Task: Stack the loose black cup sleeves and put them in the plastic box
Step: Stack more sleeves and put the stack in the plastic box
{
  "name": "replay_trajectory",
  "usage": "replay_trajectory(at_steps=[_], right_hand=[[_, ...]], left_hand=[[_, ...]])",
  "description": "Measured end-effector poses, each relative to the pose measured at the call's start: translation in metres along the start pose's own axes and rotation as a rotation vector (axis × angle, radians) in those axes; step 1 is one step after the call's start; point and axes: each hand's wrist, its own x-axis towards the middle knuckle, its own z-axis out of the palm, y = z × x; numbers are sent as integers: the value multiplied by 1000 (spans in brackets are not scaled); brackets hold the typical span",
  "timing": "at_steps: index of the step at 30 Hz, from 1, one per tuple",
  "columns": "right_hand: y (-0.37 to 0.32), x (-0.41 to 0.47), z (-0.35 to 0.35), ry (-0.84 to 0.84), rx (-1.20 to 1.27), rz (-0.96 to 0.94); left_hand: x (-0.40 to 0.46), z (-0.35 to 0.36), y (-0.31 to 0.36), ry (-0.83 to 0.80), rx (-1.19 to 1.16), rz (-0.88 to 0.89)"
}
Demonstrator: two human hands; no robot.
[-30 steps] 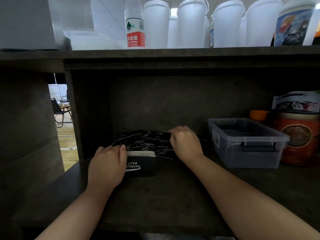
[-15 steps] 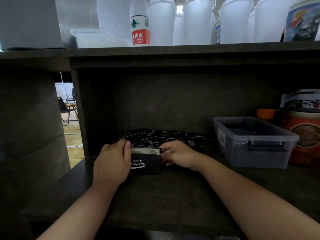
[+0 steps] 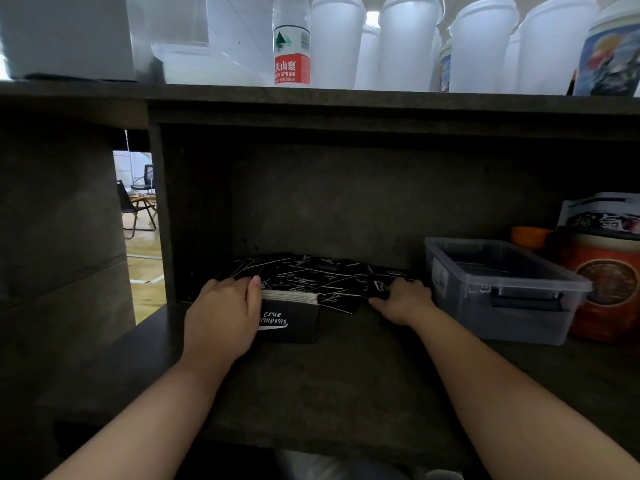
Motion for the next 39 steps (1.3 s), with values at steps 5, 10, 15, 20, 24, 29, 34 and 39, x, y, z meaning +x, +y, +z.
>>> replay_trajectory(at_steps=[5,10,15,20,24,29,34,39], right_hand=[[-7,-4,3,-8,15,132],[-12,-6,8,65,68,150],[-10,-6,-1,123,267,169],[-12,-14,-12,272,426,136],[-19,-20,-13,242,394,125],[-21,-17,-11,163,584,174],[-14,-6,-14,310,986,207],[-21,-20,-16,761,857,-169]], left_hand=[[1,-2,1,9,-6,8],[1,-1,-1,22,16,14],[1,0,-1,20,4,18],[1,0,0,32,2,11],[1,-1,0,24,2,3],[1,-1,0,11,5,-1],[2,1,-1,-15,14,-19],[1,0,0,11,17,-14]])
